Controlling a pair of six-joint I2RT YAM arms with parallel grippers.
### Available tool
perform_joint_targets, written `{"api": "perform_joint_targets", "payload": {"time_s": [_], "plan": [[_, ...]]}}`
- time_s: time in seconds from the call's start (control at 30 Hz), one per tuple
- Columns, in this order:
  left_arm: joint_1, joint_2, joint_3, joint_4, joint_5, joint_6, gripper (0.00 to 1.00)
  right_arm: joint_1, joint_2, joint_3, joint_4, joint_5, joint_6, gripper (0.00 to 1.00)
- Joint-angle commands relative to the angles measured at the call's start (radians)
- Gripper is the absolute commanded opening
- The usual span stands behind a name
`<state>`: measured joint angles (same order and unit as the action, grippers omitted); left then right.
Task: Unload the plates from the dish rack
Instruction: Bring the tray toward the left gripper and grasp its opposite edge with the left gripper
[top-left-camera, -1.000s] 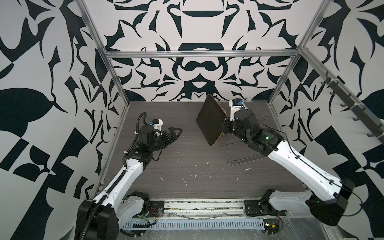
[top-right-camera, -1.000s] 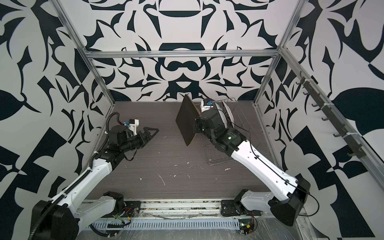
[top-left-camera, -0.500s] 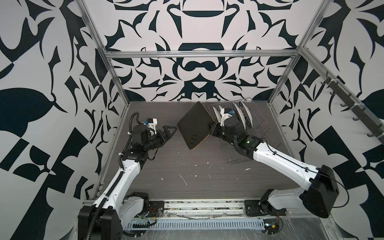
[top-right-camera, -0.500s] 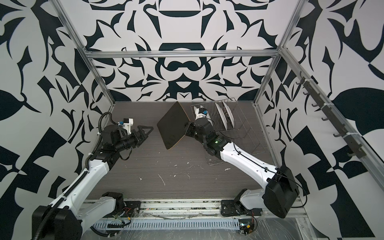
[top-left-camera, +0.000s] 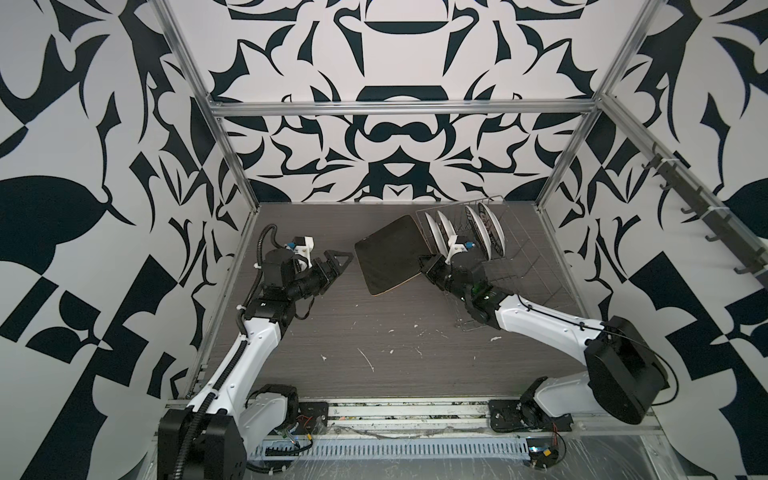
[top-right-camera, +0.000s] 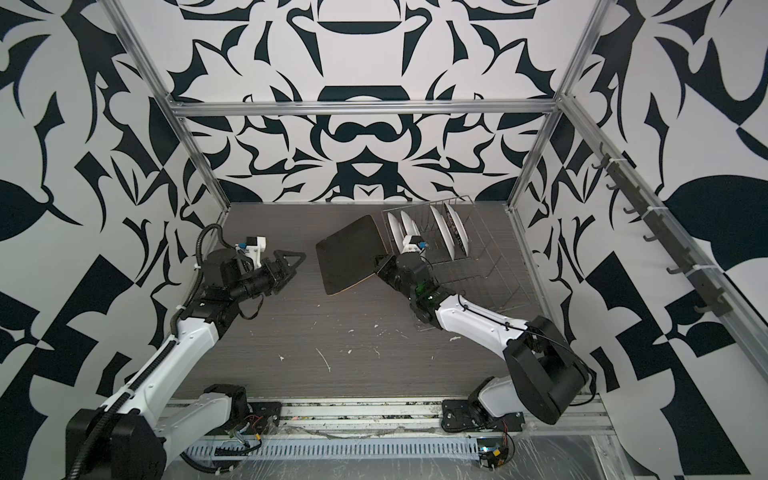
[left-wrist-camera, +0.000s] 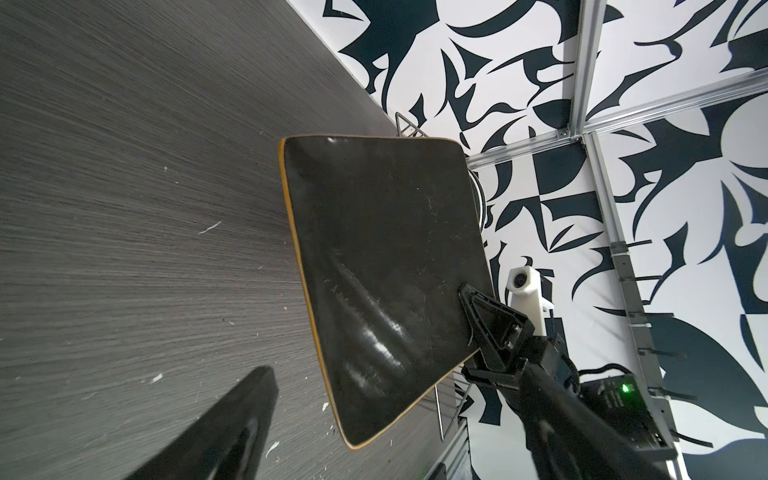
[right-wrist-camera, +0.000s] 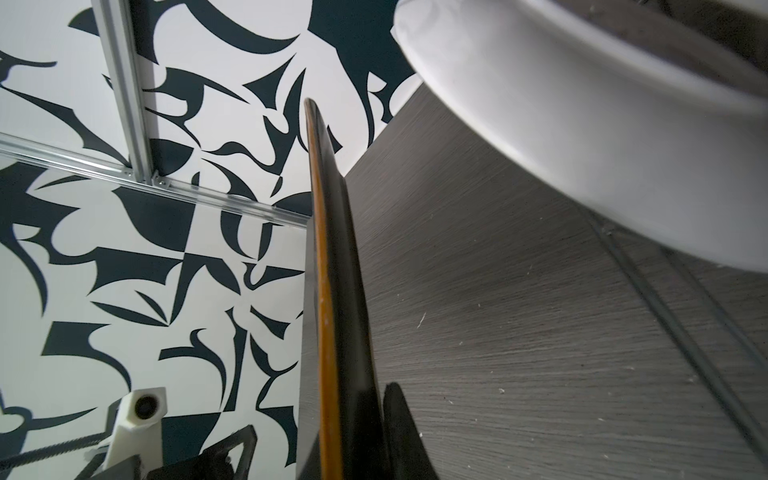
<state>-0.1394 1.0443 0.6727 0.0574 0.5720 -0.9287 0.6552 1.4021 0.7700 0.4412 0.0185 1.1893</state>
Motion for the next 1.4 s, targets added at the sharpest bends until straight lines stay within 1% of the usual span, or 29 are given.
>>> {"api": "perform_joint_targets", "payload": {"time_s": [0.0,0.23,0.33,0.4,0.57,0.63,0.73,0.83,0.9,1.37], "plan": [[0.004,0.018,-0.016,0.064,0.025,-0.037,0.94,0.003,-0.075,0.023,0.379,-0.022,0.087,0.00],[0.006,0.065,-0.032,0.164,0.064,-0.096,0.91,0.003,-0.055,-0.008,0.480,-0.052,0.158,0.00],[0.005,0.083,-0.040,0.207,0.064,-0.119,0.89,0.004,-0.053,-0.012,0.482,-0.045,0.173,0.00],[0.005,0.095,-0.044,0.228,0.063,-0.131,0.90,0.004,-0.053,-0.018,0.492,-0.043,0.178,0.00],[0.004,0.127,-0.048,0.267,0.058,-0.148,0.90,0.004,-0.034,-0.017,0.539,-0.072,0.213,0.00],[0.004,0.143,-0.054,0.311,0.061,-0.177,0.88,0.007,-0.021,-0.018,0.567,-0.081,0.231,0.00],[0.005,0.168,-0.063,0.406,0.096,-0.236,0.87,0.012,0.003,-0.015,0.612,-0.093,0.262,0.00],[0.006,0.177,-0.060,0.423,0.099,-0.248,0.86,0.020,0.025,-0.005,0.632,-0.105,0.280,0.00],[0.005,0.177,-0.058,0.428,0.097,-0.252,0.80,0.025,0.037,0.001,0.636,-0.113,0.282,0.00],[0.003,0.177,-0.061,0.453,0.120,-0.267,0.55,0.032,0.094,0.022,0.696,-0.159,0.325,0.00]]}}
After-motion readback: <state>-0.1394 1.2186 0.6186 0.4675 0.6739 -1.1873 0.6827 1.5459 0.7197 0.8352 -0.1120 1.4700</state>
